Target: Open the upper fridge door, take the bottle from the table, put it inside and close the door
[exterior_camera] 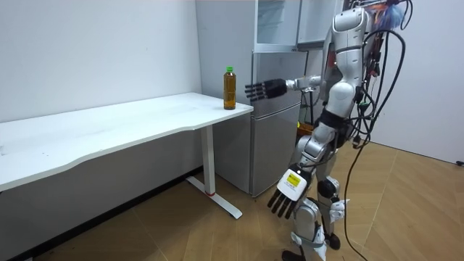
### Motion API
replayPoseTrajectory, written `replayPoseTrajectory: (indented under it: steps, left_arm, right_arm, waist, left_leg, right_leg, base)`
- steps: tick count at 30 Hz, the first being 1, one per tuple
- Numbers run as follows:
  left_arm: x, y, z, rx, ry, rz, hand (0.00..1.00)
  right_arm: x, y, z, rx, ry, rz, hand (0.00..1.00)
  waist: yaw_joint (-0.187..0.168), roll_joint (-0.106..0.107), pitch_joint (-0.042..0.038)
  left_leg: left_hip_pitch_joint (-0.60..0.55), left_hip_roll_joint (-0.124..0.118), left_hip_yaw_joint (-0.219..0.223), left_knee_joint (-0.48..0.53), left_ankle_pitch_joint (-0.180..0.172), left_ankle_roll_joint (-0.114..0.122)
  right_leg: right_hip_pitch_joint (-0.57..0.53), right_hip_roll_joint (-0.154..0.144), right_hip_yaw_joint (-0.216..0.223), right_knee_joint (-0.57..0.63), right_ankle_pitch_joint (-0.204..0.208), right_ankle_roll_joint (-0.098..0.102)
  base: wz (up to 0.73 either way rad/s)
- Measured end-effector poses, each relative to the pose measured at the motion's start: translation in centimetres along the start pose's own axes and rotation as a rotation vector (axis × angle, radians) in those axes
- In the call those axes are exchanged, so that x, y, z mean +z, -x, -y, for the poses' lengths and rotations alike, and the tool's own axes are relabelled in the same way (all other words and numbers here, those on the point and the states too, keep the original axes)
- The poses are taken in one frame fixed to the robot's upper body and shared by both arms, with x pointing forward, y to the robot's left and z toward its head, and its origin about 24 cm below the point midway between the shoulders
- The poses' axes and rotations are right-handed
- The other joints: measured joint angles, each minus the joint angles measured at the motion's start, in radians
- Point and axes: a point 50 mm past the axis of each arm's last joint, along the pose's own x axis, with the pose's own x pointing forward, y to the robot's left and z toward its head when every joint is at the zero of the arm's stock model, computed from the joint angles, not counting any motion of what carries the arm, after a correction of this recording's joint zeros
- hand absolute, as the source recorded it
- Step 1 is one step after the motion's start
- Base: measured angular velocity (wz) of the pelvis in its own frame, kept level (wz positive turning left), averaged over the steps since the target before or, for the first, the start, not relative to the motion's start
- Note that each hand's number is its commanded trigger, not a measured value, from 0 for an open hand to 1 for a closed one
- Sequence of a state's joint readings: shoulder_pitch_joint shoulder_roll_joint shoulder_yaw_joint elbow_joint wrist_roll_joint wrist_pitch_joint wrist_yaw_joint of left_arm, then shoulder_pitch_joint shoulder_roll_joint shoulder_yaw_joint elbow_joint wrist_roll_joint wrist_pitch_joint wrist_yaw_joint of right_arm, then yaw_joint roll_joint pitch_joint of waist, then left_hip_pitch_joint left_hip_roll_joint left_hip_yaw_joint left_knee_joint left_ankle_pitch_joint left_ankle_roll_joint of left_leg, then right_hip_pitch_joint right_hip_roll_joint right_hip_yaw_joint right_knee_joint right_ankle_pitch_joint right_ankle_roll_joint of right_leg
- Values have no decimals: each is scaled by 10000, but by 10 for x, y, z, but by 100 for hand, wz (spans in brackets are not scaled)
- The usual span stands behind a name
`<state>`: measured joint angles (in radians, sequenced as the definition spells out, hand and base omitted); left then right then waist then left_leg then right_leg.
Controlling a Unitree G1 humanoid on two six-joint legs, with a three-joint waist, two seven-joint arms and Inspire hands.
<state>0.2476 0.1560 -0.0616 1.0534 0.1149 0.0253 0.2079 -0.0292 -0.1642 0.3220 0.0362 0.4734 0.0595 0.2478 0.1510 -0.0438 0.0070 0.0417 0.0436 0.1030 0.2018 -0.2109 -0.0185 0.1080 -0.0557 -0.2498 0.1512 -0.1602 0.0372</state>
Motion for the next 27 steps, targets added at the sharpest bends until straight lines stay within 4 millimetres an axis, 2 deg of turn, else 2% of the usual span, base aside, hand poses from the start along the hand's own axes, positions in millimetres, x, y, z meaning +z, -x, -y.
replayPoseTrajectory:
  steps: [3,5,10,14,20,27]
  left_arm:
    - [-5,1,0,-18,-186,-247,0]
    - [-6,1,1,-54,-257,-305,0]
    - [-10,2,4,-135,-466,-448,0]
    - [-9,2,5,-324,-485,-446,0]
    - [-9,2,6,-537,-556,-429,0]
    - [-7,1,6,-671,-502,-406,0]
  right_arm:
    - [11,-8,-5,455,185,428,0]
    - [11,-8,-6,494,175,421,0]
    - [13,-9,-5,501,271,461,0]
    - [27,-15,-3,427,585,843,0]
    - [50,-17,-6,351,884,1764,0]
    - [56,-17,-4,-79,899,2046,0]
  waist:
    - [151,-132,-13]
    - [193,-165,-17]
    - [232,-111,17]
    - [181,-59,44]
    - [194,-44,31]
    - [217,-5,-12]
  left_leg:
    - [62,-24,-111,15,-3,4]
    - [87,-43,-210,35,-4,5]
    - [35,-40,-251,15,-3,4]
    - [-51,-41,-254,40,8,6]
    - [-51,-42,-257,30,9,7]
    - [-47,-41,-257,27,11,9]
  right_leg:
    - [120,-9,-63,-9,0,0]
    - [189,-21,-159,-9,1,1]
    - [183,-24,-265,-13,0,3]
    - [120,-24,-266,-14,0,3]
    - [113,-24,-274,-14,0,2]
    - [114,-25,-284,-13,0,2]
  base:
    - [11]
    - [16]
    - [3]
    - [0]
    - [0]
    - [0]
